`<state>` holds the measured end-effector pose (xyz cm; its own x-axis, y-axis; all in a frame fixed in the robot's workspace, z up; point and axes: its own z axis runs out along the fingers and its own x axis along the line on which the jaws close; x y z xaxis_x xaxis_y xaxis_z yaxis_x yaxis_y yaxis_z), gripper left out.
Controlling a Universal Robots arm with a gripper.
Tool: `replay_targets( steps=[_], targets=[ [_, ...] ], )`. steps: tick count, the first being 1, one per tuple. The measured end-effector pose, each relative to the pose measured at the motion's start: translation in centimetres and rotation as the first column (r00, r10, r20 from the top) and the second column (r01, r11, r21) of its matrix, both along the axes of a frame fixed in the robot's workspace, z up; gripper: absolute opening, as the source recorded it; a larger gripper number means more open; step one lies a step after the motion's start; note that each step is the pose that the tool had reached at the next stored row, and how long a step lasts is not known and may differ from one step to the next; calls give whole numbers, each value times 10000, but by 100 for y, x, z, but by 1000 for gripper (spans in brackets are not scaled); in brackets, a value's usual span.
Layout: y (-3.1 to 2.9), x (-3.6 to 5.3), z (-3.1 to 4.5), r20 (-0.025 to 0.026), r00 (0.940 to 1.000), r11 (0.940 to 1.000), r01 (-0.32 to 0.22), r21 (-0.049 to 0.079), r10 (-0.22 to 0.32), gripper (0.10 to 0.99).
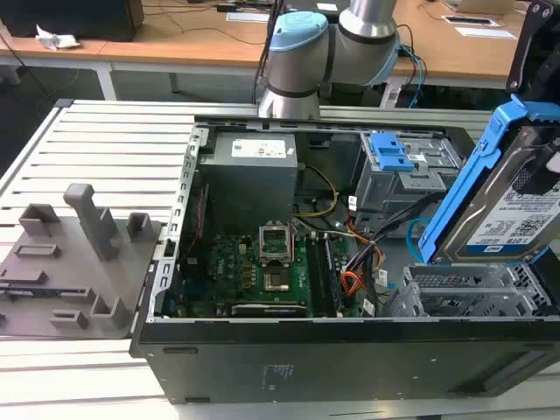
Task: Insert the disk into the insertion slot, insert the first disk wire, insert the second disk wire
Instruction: 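Insert the disk into the insertion slot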
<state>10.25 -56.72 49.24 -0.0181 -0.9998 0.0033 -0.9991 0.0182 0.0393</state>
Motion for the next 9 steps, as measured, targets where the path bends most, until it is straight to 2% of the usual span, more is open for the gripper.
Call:
replay_targets(
  steps=[3,9],
  targets=[
    [0,6,-66,0,10000,10000,1,13,-1,361],
    [1,60,-120,0,10000,10000,1,13,-1,361]
  ],
)
